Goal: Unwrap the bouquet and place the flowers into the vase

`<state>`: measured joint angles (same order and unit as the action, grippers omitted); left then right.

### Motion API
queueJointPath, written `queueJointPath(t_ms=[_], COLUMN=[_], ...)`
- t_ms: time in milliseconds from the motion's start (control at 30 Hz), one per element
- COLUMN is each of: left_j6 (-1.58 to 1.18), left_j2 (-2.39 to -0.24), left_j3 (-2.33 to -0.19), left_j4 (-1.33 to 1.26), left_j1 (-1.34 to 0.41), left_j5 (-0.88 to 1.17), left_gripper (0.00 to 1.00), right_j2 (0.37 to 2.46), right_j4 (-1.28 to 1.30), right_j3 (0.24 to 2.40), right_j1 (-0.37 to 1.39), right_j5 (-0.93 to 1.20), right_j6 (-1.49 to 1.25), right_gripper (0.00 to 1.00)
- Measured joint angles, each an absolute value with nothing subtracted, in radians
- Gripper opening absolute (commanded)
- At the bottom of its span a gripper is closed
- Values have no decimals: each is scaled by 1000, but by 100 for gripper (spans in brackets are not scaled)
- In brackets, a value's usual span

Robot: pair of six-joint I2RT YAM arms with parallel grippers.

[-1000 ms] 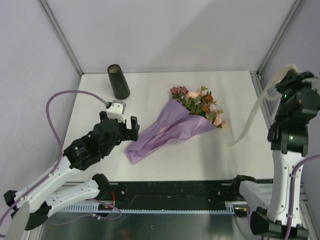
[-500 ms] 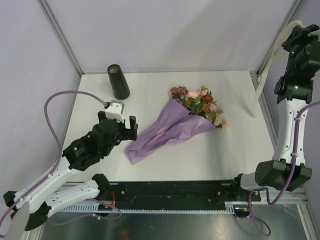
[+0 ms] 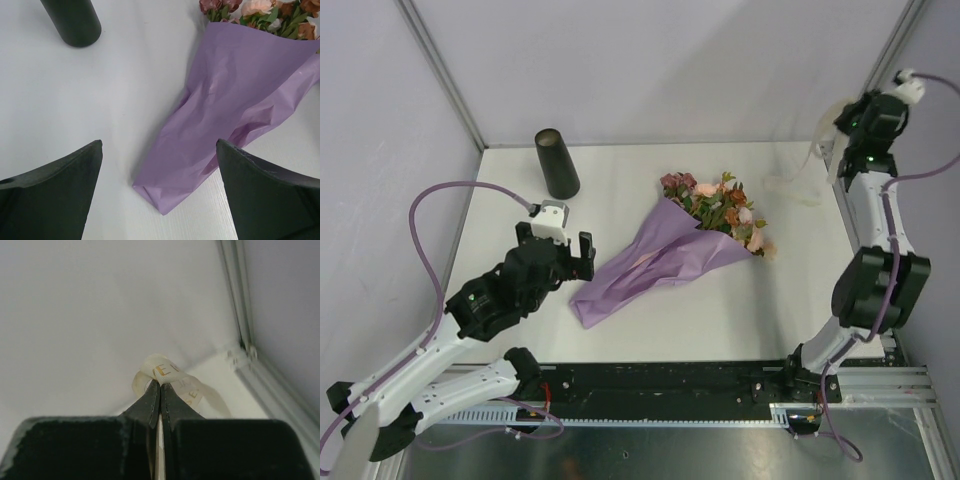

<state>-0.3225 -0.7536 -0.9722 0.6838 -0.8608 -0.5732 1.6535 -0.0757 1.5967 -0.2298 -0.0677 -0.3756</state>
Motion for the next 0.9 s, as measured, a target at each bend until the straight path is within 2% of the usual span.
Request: queueJointPath(t_ms=[367, 433, 700, 900], left_j6=[-312, -311, -297, -287], left_j2=[-769, -774, -785, -830], left_j3=[-969, -969, -968, -968], left_j4=[684, 684, 684, 684], left_j1=[-861, -861, -861, -861], left_j5=[-573, -572, -546, -490], left_gripper=[100, 100, 100, 100], right_j2=[1962, 1989, 2000, 1876], right_j4=[124, 152, 249, 366], right_j3=[1467, 1464, 1453, 1356], right_j1=[-167, -169, -184, -189], right_j5=[-34, -25, 1, 2], right_j6=[-482, -511, -582, -559], right_gripper=[1, 8, 51, 69])
